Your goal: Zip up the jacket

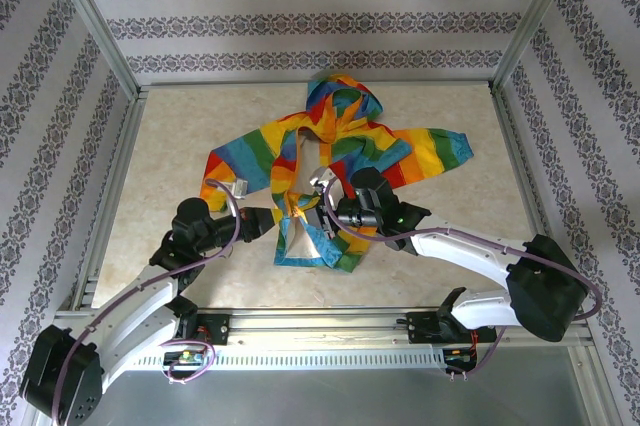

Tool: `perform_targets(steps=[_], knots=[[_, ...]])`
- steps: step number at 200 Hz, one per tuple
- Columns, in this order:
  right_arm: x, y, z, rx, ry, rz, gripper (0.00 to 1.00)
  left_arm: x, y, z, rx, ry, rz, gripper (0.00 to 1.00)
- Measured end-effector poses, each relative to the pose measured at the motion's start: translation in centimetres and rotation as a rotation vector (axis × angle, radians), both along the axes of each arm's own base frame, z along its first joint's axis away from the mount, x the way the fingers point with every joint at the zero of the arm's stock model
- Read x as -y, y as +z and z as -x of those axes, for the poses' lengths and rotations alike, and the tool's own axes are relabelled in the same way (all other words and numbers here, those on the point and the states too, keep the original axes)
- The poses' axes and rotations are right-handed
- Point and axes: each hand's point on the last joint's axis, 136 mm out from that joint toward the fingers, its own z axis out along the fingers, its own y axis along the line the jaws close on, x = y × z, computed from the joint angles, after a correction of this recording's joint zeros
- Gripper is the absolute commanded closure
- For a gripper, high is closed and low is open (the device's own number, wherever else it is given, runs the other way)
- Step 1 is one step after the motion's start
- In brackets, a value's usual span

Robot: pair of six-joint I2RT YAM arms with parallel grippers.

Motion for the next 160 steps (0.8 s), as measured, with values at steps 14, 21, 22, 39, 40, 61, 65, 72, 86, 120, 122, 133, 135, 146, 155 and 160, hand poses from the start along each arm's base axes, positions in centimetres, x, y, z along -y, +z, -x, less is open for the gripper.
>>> perform_targets(steps=[14,21,22,39,40,61,65,72,86,120,122,133,135,146,155,160], knots=[[0.0,0.0,0.0,0.005,0.001,0.002,1.00,-0.1,0.1,0.2,0.011,0.000,-0.005,1.00],[0.0,0.0,0.0,0.007,0.002,0.003,1.00,-0.2,0.1,0.2,0.014,0.004,-0.011,1.00],[0.0,0.0,0.0,0.007,0.002,0.003,1.00,-0.2,0.1,0.2,0.014,0.005,-0.011,1.00],[0.0,0.0,0.0,0.009,0.004,0.003,1.00,-0.6,-0.2,0.0,0.012,0.036,-0.033,1.00],[0.0,0.0,0.0,0.009,0.004,0.003,1.00,-0.7,-0.3,0.0,0.011,0.038,-0.034,1.00],[0.0,0.0,0.1,0.008,0.008,0.002,1.00,-1.2,-0.9,-0.6,0.002,0.087,-0.063,1.00],[0.0,0.0,0.1,0.008,0.009,0.002,1.00,-1.4,-1.1,-0.7,-0.001,0.097,-0.071,1.00],[-0.1,0.0,0.2,0.009,0.014,0.001,1.00,-1.5,-1.4,-0.9,-0.008,0.107,-0.081,1.00],[-0.1,0.0,0.3,0.009,0.020,0.000,1.00,-1.5,-1.9,-1.3,-0.021,0.118,-0.100,1.00],[-0.1,0.1,0.4,0.008,0.029,-0.002,1.00,-1.0,-1.9,-2.0,-0.036,0.102,-0.116,1.00],[-0.1,0.1,0.4,0.008,0.029,-0.002,1.00,-1.0,-1.8,-2.0,-0.034,0.100,-0.116,1.00],[-0.1,0.0,0.4,0.009,0.027,-0.001,1.00,-0.8,-1.5,-1.9,-0.023,0.086,-0.113,1.00],[-0.1,0.0,0.3,0.009,0.026,-0.001,1.00,-0.7,-1.4,-1.9,-0.022,0.084,-0.114,1.00],[-0.1,0.0,0.3,0.009,0.023,0.001,1.00,-0.4,-1.0,-1.6,-0.011,0.065,-0.116,1.00],[-0.1,-0.1,0.2,0.011,0.019,0.002,1.00,0.0,-0.7,-1.3,-0.004,0.047,-0.118,1.00],[-0.1,-0.1,0.1,0.011,0.016,0.003,1.00,0.2,-0.6,-1.0,0.000,0.032,-0.120,1.00]])
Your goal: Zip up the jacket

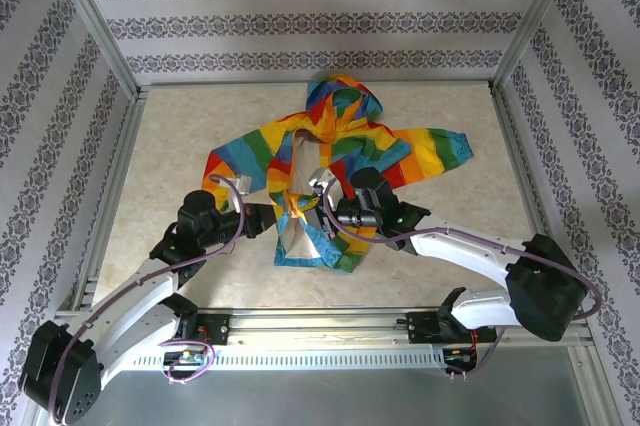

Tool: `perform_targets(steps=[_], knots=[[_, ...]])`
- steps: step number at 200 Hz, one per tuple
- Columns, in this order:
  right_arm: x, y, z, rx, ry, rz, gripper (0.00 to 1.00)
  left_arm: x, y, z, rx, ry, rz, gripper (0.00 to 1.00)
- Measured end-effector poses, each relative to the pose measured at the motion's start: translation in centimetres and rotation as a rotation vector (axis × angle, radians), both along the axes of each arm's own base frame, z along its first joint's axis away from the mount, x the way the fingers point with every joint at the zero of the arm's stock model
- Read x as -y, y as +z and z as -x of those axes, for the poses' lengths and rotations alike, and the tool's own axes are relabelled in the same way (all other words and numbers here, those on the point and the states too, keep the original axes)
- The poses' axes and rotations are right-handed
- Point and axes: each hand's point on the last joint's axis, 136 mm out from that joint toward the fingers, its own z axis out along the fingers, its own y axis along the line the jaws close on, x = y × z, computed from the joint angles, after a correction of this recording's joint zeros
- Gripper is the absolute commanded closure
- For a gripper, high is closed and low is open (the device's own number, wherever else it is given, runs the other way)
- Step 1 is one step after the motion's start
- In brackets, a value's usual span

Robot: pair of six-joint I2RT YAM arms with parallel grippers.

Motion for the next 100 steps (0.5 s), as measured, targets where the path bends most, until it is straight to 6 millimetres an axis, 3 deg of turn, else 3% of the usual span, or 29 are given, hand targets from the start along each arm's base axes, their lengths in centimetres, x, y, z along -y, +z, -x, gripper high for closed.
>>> perform_targets(steps=[40,100], knots=[[-0.2,0.0,-0.7,0.010,-0.024,0.006,1.00,1.2,0.9,2.1,0.016,-0.077,-0.009,1.00],[-0.4,1.3,-0.9,0.034,-0.013,-0.052,1.00,-0.6,1.7,2.5,0.074,0.004,-0.044,1.00]])
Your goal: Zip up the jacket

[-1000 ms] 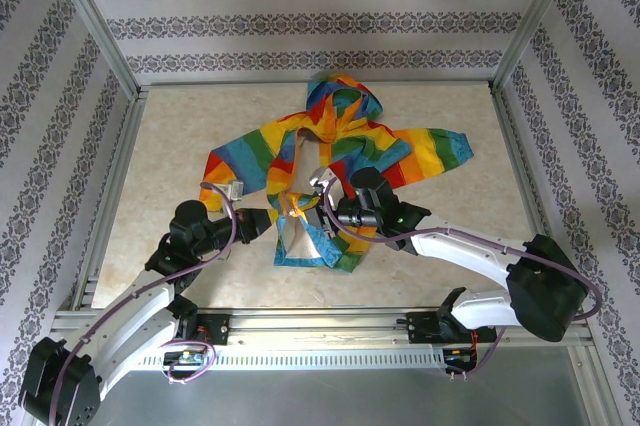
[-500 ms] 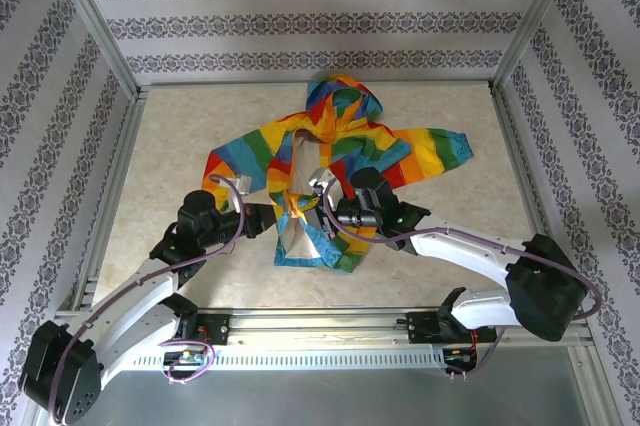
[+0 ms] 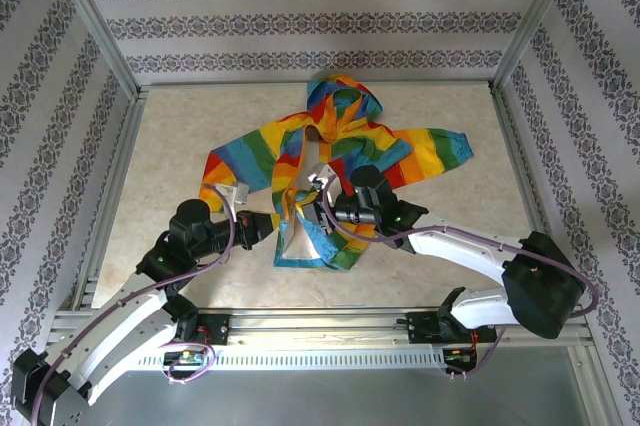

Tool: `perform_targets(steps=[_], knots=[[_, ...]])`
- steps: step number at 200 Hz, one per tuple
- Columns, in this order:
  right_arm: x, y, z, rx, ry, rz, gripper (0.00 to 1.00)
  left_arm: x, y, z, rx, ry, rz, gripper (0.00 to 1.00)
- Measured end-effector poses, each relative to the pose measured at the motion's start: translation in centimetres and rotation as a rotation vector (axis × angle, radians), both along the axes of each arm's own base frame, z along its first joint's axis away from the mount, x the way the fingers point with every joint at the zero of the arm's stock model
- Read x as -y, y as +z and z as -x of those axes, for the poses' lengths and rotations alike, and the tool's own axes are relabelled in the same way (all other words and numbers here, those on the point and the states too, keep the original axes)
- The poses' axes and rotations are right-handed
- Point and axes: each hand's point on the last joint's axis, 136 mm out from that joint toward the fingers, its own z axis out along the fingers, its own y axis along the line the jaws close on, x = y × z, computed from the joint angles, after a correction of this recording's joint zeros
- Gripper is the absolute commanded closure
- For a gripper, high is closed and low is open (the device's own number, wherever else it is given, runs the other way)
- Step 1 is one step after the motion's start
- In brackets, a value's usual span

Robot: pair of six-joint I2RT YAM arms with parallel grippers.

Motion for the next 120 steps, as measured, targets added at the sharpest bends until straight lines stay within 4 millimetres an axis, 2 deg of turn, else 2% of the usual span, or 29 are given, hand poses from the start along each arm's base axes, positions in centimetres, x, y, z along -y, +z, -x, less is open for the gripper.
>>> perform_targets(steps=[43,120], knots=[[0.5,1.0,0.3,-0.061,0.047,-0.099,1.00,-0.4,0.5,-0.8,0.044,0.030,0.022,1.00],[0.4,2.0,1.2,-0.139,0.098,-0.173,1.00,-0.3,1.3,-2.2,0.134,0.062,0.065,1.00]])
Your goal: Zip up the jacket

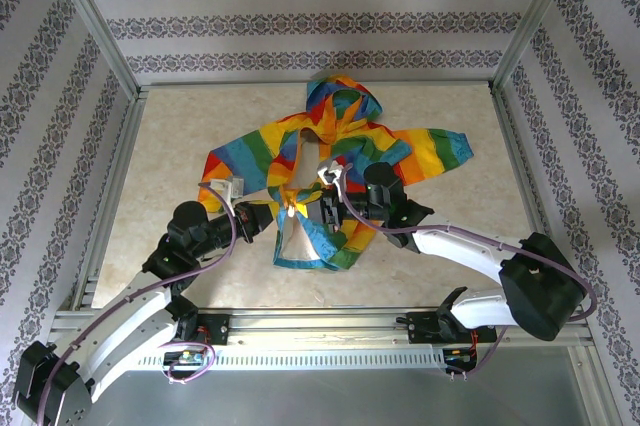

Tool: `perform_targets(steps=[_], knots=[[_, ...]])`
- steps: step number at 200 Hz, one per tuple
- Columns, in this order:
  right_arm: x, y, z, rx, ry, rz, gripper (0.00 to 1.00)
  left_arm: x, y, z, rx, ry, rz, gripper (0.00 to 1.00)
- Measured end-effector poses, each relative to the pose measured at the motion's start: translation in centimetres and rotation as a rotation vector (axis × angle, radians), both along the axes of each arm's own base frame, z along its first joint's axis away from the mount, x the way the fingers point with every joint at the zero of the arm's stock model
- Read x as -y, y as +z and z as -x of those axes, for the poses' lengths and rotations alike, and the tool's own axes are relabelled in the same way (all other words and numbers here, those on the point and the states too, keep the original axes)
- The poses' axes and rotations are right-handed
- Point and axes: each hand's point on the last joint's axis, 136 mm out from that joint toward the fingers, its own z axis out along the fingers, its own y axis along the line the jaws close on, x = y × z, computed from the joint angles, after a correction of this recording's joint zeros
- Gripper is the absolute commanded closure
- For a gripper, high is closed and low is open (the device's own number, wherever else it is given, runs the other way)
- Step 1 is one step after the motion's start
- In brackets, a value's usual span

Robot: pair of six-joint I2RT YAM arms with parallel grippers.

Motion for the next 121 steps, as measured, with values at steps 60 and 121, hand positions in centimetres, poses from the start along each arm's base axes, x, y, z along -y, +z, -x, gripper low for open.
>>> perform_targets(steps=[60,121], knots=[[-0.27,0.14,0.02,-0.025,0.009,-0.021,1.00,0.00,0.59,-0.12,0.047,0.003,0.012,1.00],[-0.40,-0.20,-0.05,-0.036,0.012,-0.019,1.00,-0.02,0.60,-0.14,0.064,0.002,0.001,1.00]])
